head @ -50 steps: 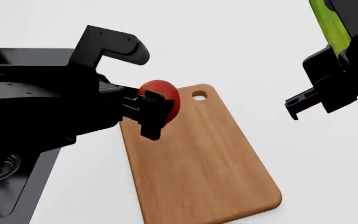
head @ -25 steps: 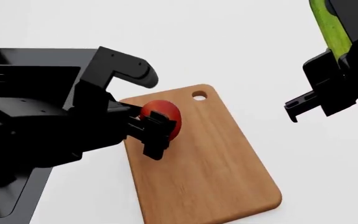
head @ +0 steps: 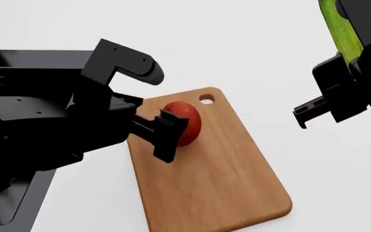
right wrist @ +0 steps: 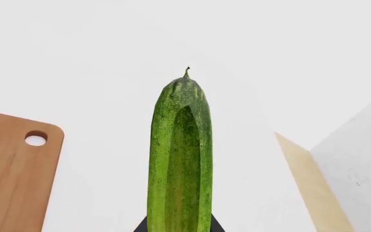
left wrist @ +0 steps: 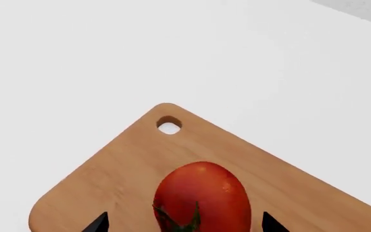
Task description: Pick the vegetables from the sink and place them on the cutting board.
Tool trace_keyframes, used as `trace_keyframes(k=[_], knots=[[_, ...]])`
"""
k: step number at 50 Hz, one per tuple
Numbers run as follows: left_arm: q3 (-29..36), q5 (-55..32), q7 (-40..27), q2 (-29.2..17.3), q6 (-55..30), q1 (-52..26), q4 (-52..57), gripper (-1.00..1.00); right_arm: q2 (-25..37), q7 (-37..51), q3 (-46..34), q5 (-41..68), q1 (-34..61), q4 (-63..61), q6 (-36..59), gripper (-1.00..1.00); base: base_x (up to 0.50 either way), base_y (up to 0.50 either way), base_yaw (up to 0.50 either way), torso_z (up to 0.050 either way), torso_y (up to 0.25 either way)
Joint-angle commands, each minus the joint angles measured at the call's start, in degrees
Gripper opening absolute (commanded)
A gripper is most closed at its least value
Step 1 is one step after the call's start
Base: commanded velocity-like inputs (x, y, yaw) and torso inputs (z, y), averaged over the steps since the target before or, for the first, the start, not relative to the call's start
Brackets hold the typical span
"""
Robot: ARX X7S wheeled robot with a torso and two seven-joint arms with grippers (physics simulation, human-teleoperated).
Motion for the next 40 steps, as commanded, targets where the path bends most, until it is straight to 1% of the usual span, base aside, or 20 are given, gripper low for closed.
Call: trace_keyframes(k=[1, 7, 13, 16, 17, 20, 24, 29, 34, 40], knots=[[-2.1, -2.5, -1.6, -0.7, -1.0, -1.8, 3.5, 1.00, 0.3, 0.8, 0.3, 0.4, 0.1, -0.4, 0.1, -1.00, 0.00, 0.00, 0.00, 0.000, 0.000], [-3.5, -4.6, -2.8, -1.1, -2.4, -2.0, 6.9, 1.00, 0.2, 0.6, -0.1, 0.5, 0.3, -0.1, 0.2, -1.00, 0.00, 0.00, 0.00, 0.000, 0.000], [-6.7, -6.8, -4.3, -1.7, -3.1, -3.4, 8.7, 1.00, -0.2, 1.1, -0.4, 1.8, 0.5, 0.2, 1.0, -1.00, 0.00, 0.00, 0.00, 0.000, 0.000], [-8.5, -7.5, -5.3, -2.1, -3.1, -4.5, 8.5, 1.00, -1.6, 4.5, 0.0, 6.3, 1.3, 3.1, 4.6, -1.00, 0.00, 0.00, 0.00, 0.000, 0.000], [-8.9, -7.6, -5.5, -2.2, -2.8, -4.6, 8.4, 1.00, -1.6, 4.8, 0.1, 6.3, 1.3, 2.6, 4.3, -1.00, 0.00, 0.00, 0.00, 0.000, 0.000], [-10.1, -7.4, -6.5, -2.9, -2.0, -5.0, 8.9, 1.00, -1.8, 4.5, 0.4, 8.2, 2.6, 2.6, 5.1, -1.00, 0.00, 0.00, 0.00, 0.000, 0.000], [-11.0, -5.3, -7.9, -4.0, 1.8, -4.3, 10.9, 1.00, -2.0, 4.8, 1.0, 11.7, 3.4, 1.9, 5.6, -1.00, 0.00, 0.00, 0.00, 0.000, 0.000], [-13.0, -5.1, -9.9, -5.0, 2.7, -4.7, 11.8, 1.00, -2.2, 4.6, 1.3, 17.5, 4.9, 1.3, 6.6, -1.00, 0.00, 0.00, 0.00, 0.000, 0.000], [-14.1, -3.6, -11.4, -5.8, 4.8, -4.4, 10.7, 1.00, -1.9, 6.2, -0.1, 22.9, 5.9, 1.6, 7.7, -1.00, 0.00, 0.00, 0.00, 0.000, 0.000], [-15.1, -2.4, -12.9, -6.5, 6.6, -3.7, 9.2, 1.00, -2.6, 4.2, -4.1, 28.8, 10.1, -0.6, 9.5, -1.00, 0.00, 0.00, 0.00, 0.000, 0.000]])
